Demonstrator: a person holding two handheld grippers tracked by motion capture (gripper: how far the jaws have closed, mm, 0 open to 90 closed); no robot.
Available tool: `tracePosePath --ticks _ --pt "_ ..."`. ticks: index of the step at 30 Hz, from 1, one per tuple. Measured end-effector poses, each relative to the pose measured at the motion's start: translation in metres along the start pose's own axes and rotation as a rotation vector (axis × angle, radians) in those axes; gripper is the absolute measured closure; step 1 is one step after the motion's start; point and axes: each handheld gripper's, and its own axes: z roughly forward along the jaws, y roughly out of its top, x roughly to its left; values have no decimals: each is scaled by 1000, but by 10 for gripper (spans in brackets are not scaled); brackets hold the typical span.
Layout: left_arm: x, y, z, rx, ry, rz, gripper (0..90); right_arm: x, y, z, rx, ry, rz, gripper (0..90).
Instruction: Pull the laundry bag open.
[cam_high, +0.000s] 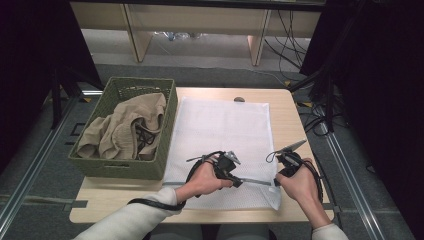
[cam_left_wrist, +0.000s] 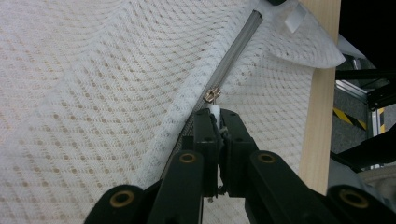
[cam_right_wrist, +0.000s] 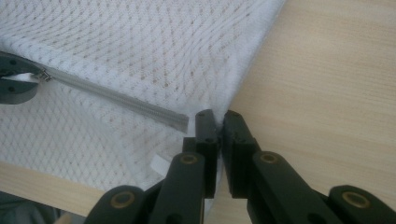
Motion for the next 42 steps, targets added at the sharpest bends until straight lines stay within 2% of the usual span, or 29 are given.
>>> tracePosePath --ticks 8,10,11,12,14,19,24,26,27,30,34,35,36,37,40,42 --pt "1 -1 0 7 4 -1 864 0 0 0 -2 0 7 867" --pt "2 -2 1 5 2 -4 864 -2 0 1 -20 0 -8 867" --pt "2 -2 0 6 2 -5 864 -1 0 -1 -1 4 13 867" --pt "3 -2 0 6 2 -5 864 -3 0 0 -8 5 -10 867" --pt "3 -2 -1 10 6 -2 864 -1 0 -1 2 4 15 867" --pt "4 -4 -2 1 6 -18 864 -2 0 -1 1 2 9 867" --pt "6 -5 -5 5 11 -17 864 -3 0 -1 3 -2 11 867" --pt "6 -6 -5 6 14 -19 864 -6 0 1 -15 -7 -19 867" --pt "7 -6 -6 7 13 -19 864 -4 0 -1 5 -4 14 867" --pt "8 -7 -7 2 14 -19 864 -4 0 -1 -2 0 21 867" --pt "9 -10 -9 4 20 -21 864 -5 0 0 -8 -6 6 867" --pt "10 -10 -10 7 23 -20 864 -8 0 1 -35 -7 -38 867" --pt "10 -10 -10 7 19 -21 864 -8 0 1 -32 -5 -36 867" --pt "10 -11 -11 8 20 -20 864 -7 -1 3 -53 0 -28 867" --pt "10 -12 -12 -3 23 -29 864 -8 0 2 -26 -7 -35 867" --pt "11 -13 -13 1 22 -26 864 -8 0 2 -34 -11 -39 867"
